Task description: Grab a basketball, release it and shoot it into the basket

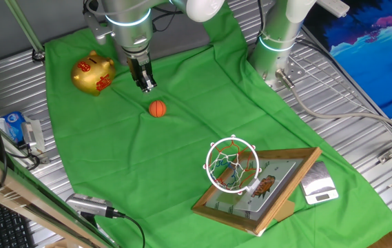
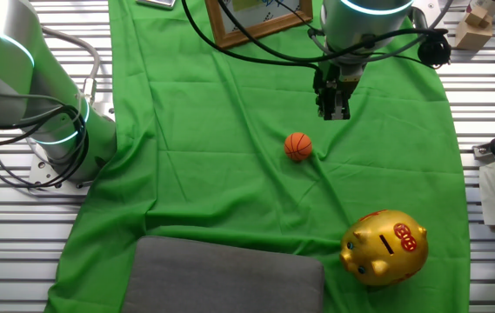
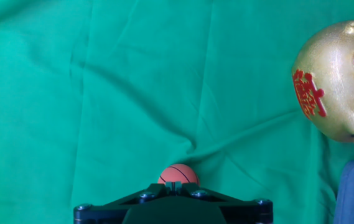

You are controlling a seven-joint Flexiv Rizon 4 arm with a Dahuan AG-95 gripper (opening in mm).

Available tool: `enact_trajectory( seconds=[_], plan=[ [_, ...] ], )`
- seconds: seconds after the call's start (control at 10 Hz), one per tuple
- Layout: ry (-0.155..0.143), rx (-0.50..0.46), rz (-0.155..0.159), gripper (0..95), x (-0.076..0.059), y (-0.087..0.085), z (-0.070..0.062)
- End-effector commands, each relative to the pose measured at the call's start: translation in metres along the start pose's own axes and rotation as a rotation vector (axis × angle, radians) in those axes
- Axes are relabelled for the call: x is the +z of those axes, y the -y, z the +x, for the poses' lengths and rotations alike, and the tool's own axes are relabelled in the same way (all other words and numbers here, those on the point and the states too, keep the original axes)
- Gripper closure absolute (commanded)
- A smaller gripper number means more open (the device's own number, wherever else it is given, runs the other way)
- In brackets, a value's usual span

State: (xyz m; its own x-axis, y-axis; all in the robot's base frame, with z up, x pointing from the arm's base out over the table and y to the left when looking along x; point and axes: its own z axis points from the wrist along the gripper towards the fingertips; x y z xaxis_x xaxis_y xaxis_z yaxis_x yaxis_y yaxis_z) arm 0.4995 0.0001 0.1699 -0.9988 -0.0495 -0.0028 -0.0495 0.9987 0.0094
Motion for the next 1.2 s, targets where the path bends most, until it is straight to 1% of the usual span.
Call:
enact_trajectory(
  seconds=[0.1,0.3,0.4,0.5,0.6,0.7,0.8,0.9,1.1,1.2],
  plan=[
    [0.001,-0.041,-0.003,95.0,0.000,0.000,0.000],
    [0.004,-0.078,-0.004,95.0,-0.001,0.000,0.000],
    [0.007,-0.128,-0.006,95.0,-0.001,0.001,0.000],
    [0.008,-0.153,-0.006,95.0,-0.001,0.001,0.000],
    [0.010,-0.275,-0.003,95.0,0.000,0.001,0.000],
    [0.008,-0.334,-0.003,95.0,0.001,0.001,-0.001],
    [0.004,-0.444,0.003,95.0,0.006,0.003,-0.002],
    [0.005,-0.518,0.002,95.0,0.009,0.004,-0.005],
    [-0.002,-0.586,0.007,95.0,0.009,0.005,-0.008],
    [-0.009,-0.660,0.021,95.0,0.010,0.005,-0.008]
  ],
)
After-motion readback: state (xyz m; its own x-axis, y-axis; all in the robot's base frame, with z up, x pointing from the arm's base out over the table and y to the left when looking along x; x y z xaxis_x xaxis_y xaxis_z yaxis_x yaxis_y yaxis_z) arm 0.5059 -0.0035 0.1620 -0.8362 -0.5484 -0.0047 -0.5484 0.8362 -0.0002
